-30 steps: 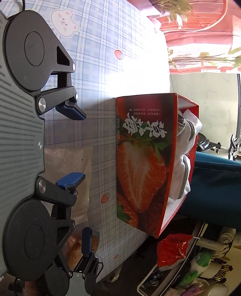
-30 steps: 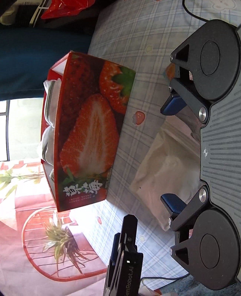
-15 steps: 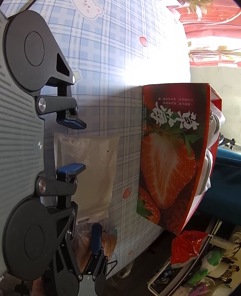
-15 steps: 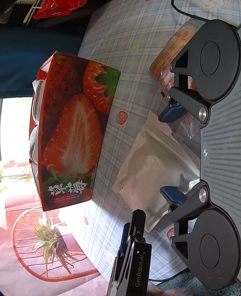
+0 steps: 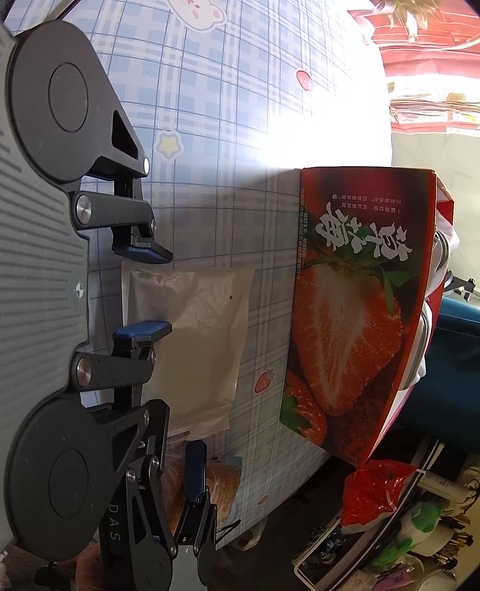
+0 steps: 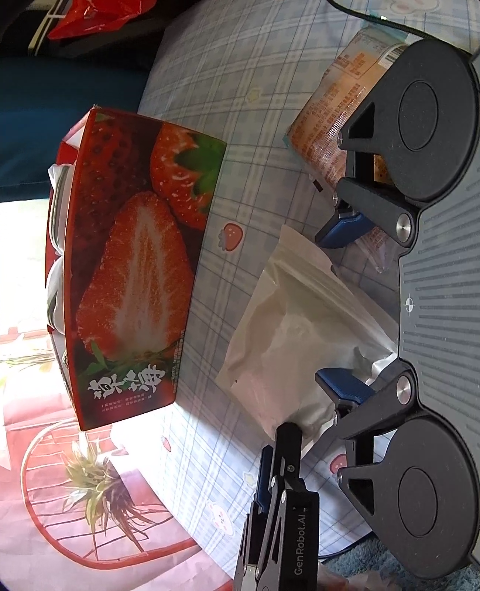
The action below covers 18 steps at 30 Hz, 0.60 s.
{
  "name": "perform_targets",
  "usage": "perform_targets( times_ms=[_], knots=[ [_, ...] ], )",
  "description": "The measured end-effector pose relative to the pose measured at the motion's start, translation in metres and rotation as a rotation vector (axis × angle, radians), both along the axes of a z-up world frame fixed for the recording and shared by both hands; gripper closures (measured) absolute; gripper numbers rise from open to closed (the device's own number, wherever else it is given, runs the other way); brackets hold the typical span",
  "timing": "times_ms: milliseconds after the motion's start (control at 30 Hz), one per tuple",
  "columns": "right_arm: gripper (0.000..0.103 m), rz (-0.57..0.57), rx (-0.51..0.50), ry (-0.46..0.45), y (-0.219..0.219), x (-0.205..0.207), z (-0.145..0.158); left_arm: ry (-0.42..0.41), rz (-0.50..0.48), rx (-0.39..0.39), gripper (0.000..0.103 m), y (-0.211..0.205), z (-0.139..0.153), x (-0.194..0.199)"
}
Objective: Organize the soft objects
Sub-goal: 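Close the left tool on the white foil pouch while the right tool grips it too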
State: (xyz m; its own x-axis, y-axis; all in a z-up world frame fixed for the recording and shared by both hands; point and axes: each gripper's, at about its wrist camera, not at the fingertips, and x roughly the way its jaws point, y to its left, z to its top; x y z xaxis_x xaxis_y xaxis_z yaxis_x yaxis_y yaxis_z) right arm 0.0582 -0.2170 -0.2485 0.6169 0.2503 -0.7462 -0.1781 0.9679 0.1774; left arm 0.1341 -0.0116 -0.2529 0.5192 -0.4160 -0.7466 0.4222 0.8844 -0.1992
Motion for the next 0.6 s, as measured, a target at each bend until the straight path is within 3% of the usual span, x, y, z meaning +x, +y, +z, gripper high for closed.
perform_targets(
  times_ms=[600],
  knots=[
    [0.04, -0.004, 0.026, 0.005, 0.005, 0.017, -0.002, -0.01, -0.005, -0.013, 0.067, 0.003, -0.001, -0.003]
  ],
)
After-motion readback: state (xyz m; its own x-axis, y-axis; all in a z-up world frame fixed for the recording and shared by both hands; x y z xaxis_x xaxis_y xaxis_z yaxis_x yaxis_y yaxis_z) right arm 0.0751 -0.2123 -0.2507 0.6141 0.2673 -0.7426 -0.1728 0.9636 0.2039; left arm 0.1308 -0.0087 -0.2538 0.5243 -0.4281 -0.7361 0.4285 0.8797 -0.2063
